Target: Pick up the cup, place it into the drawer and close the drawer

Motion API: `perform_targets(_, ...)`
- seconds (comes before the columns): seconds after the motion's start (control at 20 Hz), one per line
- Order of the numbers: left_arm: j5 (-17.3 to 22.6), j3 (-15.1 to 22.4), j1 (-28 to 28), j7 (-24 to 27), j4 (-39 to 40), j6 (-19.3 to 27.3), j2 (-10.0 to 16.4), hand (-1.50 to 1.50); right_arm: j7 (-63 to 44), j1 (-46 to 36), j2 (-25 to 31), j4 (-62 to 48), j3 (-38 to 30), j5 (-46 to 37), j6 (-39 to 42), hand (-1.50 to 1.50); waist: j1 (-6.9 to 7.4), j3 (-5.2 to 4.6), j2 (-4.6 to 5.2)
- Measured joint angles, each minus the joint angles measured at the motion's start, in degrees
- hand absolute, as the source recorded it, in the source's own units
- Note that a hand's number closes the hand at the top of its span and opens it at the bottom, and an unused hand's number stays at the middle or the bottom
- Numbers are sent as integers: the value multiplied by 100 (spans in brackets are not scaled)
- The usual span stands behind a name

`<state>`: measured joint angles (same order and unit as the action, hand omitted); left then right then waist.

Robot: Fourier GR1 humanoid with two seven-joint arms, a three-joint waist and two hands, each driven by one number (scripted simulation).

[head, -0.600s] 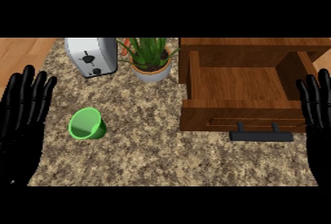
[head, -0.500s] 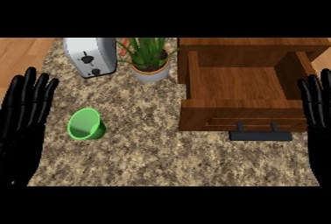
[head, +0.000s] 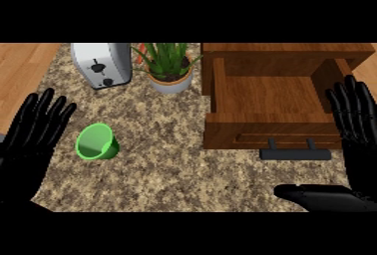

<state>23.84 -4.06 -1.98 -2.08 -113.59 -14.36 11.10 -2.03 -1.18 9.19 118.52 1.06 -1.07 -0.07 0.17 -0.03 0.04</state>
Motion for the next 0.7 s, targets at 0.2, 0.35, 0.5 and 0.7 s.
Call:
perform_targets(0.2, 331, -215, -184, 60, 350, -350, 35, -150, 214, 38, 2, -278, -78, -6, 141, -150, -3, 2, -1)
perform_targets(0.35, 379, -387, -243, 188, 690, -538, 55, -150, 153, -3, 10, -252, -115, 24, 222, -150, -9, 2, -3)
perform_targets(0.5, 194, -543, -159, 423, 1233, -622, 62, -150, 121, -10, 27, -198, -189, 71, 290, -150, -21, 1, -3)
perform_targets(0.7, -112, -794, -249, 861, 1805, -771, 140, -150, 206, -140, 18, -415, -270, 59, 329, -150, -15, 1, -1)
